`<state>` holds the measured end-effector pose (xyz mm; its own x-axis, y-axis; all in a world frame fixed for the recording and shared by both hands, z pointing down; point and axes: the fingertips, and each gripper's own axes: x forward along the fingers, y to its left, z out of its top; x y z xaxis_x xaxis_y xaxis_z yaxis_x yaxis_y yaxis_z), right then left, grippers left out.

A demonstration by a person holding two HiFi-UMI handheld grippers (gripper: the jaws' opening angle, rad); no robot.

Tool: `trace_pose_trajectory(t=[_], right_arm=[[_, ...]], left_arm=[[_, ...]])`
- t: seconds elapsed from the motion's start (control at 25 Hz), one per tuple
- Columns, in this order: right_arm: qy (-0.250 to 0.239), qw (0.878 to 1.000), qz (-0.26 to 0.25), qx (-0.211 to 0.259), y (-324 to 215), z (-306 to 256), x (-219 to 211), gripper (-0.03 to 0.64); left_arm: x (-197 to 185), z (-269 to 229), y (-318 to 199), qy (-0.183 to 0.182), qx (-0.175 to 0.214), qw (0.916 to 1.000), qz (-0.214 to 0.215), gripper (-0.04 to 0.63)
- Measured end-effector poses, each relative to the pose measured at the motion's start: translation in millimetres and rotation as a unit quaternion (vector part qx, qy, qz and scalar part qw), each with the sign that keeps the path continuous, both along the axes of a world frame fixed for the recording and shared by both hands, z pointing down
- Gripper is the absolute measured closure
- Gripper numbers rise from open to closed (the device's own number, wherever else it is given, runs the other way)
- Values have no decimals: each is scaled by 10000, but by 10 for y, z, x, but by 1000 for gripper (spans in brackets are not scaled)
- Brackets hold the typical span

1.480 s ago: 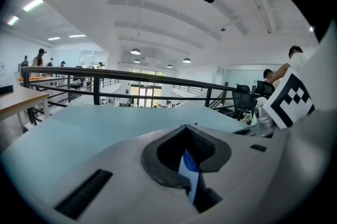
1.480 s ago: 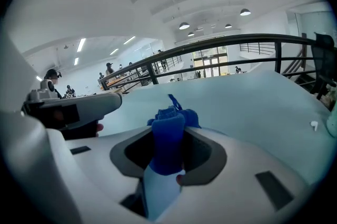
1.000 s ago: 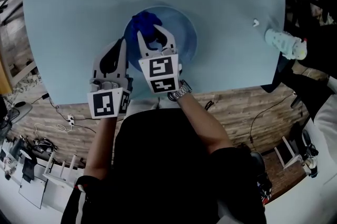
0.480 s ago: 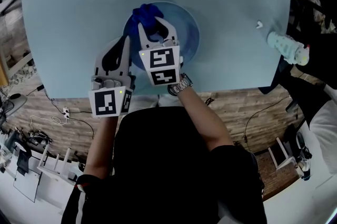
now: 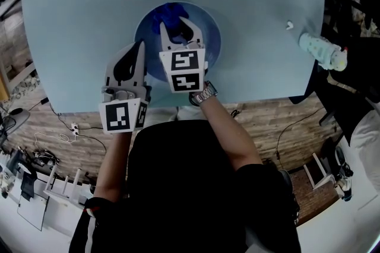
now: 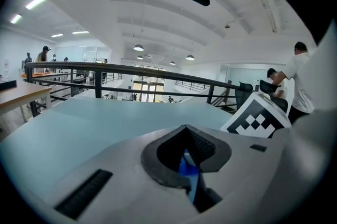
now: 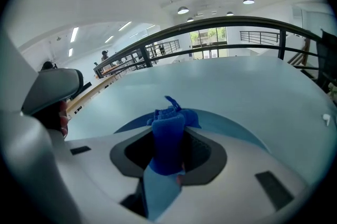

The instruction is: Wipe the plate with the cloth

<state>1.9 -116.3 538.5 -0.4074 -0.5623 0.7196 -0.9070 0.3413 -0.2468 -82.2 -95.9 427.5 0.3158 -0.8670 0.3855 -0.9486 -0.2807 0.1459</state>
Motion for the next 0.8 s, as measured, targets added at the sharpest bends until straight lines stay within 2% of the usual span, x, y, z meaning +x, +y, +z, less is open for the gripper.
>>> trace_pose_trajectory(t=[0.8], right_arm=[[250, 9953, 908, -219, 42, 21, 495, 497]], left_arm=[[157, -10, 35, 52, -7, 9994, 349, 594]])
